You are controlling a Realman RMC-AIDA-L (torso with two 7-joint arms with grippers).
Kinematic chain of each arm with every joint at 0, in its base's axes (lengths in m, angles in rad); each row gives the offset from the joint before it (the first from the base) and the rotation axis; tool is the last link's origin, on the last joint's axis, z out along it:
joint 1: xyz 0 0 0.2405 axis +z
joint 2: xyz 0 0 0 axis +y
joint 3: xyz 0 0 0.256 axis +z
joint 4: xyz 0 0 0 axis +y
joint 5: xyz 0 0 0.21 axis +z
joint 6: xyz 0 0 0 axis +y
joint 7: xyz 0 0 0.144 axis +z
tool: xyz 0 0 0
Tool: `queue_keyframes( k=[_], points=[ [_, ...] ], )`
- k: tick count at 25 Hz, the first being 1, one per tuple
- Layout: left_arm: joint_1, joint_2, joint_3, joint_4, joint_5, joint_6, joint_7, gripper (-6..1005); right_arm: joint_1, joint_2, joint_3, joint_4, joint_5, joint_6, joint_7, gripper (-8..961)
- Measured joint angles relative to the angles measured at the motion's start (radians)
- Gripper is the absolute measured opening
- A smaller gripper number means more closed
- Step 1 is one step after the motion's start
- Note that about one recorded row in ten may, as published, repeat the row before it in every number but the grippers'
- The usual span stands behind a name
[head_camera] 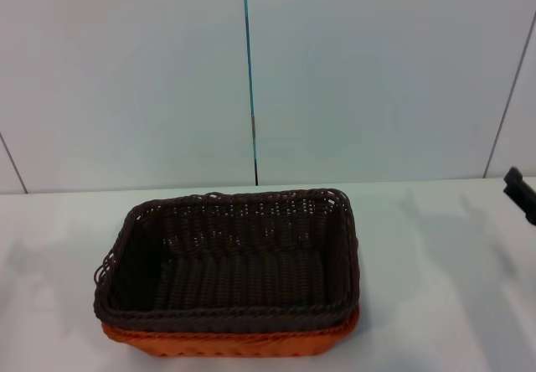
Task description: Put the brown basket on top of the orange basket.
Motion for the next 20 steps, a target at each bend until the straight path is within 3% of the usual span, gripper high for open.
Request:
queue_keyframes(
  k=[5, 13, 20],
  points=[
    [0.022, -0.001, 0.099, 0.034, 0.003, 0.102, -0.006, 916, 0.002, -0.003, -0.007, -0.024, -0.002, 0.075, 0.001, 943],
    [0.040, 0.000, 0.196, 0.079, -0.001, 0.216, -0.096, 916, -0.007, -0.004, -0.012, -0.051, -0.003, 0.082, 0.022, 940],
    [0.058, 0.014, 0.336, 0.070, 0.007, 0.327, -0.208, 916, -0.009, -0.009, -0.013, -0.027, -0.003, 0.116, 0.043, 940]
  ],
)
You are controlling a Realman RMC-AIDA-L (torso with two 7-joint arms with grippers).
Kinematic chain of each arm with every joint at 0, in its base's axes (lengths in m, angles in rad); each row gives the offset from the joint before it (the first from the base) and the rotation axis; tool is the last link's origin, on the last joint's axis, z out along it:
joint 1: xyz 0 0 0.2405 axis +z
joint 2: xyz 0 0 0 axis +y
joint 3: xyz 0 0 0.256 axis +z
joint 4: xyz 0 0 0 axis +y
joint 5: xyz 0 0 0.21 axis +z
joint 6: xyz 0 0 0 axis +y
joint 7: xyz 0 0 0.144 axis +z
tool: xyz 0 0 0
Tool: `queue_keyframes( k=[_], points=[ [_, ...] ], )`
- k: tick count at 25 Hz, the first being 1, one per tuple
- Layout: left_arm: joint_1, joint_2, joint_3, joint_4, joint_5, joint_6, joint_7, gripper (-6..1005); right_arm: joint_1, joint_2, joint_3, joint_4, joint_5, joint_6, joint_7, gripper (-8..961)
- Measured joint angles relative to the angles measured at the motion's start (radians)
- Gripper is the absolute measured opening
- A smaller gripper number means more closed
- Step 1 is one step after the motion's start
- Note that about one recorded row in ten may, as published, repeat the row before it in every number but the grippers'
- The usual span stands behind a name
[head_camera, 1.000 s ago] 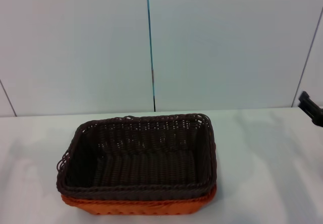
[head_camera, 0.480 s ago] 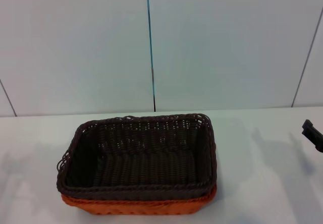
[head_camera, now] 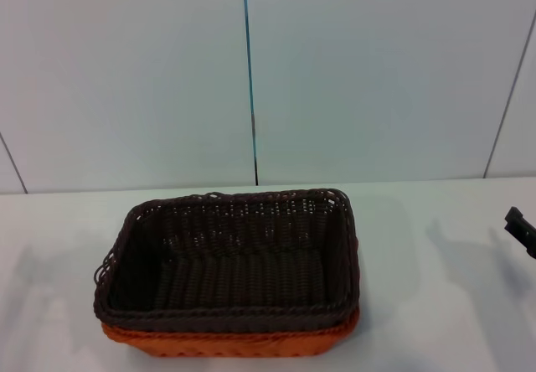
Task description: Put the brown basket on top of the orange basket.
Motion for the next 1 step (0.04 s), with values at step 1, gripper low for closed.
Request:
queue_keyframes(
  k=[1],
  points=[
    [-0.002, 0.006, 0.010, 0.007, 0.008, 0.011, -0.031, 916, -0.001, 0.000, 0.000, 0.009, 0.000, 0.004, -0.002, 940]
  ],
)
